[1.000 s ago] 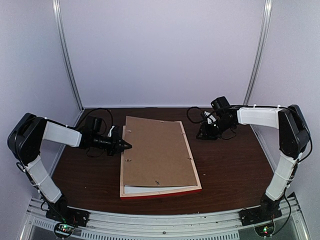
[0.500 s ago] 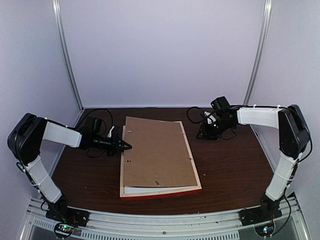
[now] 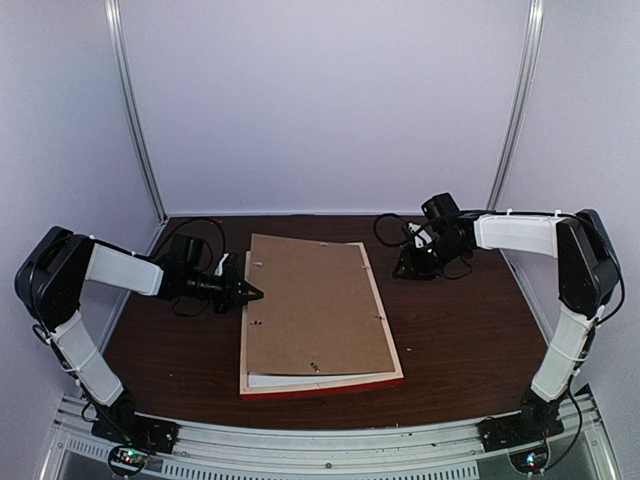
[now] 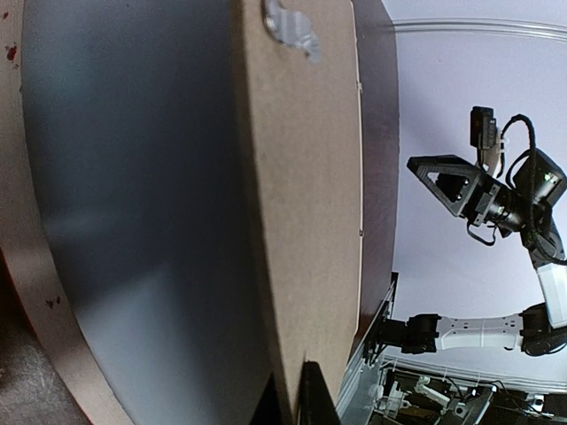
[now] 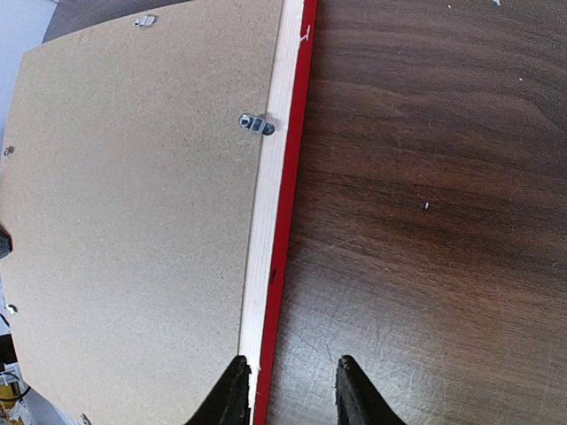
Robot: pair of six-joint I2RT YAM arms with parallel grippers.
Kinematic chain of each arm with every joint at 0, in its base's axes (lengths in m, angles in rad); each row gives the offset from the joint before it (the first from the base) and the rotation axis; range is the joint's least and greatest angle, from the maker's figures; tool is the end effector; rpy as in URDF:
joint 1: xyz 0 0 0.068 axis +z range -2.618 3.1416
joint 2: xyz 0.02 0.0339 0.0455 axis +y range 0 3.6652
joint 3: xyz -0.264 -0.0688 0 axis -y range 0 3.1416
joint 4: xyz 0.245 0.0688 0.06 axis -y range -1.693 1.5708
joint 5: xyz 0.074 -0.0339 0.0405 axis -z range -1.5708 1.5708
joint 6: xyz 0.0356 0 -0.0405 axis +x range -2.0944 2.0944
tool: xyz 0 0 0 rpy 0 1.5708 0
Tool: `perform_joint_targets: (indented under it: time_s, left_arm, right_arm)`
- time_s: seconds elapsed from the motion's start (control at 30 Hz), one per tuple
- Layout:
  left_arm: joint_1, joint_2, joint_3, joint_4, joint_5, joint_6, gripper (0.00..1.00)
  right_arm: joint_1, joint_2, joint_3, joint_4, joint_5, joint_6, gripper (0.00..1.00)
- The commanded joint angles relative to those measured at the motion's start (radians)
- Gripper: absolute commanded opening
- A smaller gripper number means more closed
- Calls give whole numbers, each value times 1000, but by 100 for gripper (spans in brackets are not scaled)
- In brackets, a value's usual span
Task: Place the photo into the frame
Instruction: Place the backboard on the frame body.
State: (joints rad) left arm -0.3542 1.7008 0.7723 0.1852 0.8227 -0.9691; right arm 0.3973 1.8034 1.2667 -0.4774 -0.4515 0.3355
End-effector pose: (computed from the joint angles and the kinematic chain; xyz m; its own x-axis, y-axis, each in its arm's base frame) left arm 0.2923 -0.1359 0.1486 -0.9710 -0.2388 -0.0078 -0.1032 0.4487 -0.8877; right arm 0.3427 0.1606 0.2067 -0.9238 -0.0664 -0.3770 -0.2717 0.8074 0.5237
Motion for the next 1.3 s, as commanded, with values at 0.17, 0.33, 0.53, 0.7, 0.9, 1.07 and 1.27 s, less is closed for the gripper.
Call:
perform_joint_targets:
  time_s: [0.17, 0.33, 0.53, 0.7, 0.9, 1.07, 1.27]
  left_arm:
    - [0, 19, -38, -124, -118, 61, 0]
    - [1, 13, -44, -124, -120, 59, 0]
    - [1, 9, -46, -125, -122, 58, 0]
    - [1, 7, -50, -124, -124, 56, 0]
    - [1, 15, -48, -112, -120, 49, 0]
    - [1, 24, -51, -95, -117, 37, 0]
    - [-4, 37, -68, -22, -96, -22, 0]
  right_arm:
    - [5, 6, -9, -1, 20, -16, 34]
    - [5, 7, -8, -1, 18, -16, 34]
    - [6, 8, -5, -2, 19, -16, 34]
    - [5, 9, -4, -4, 19, -18, 35]
    - [6, 13, -1, -3, 17, -16, 34]
    - [8, 11, 0, -3, 16, -16, 35]
    - [32, 28, 5, 2, 20, -15, 35]
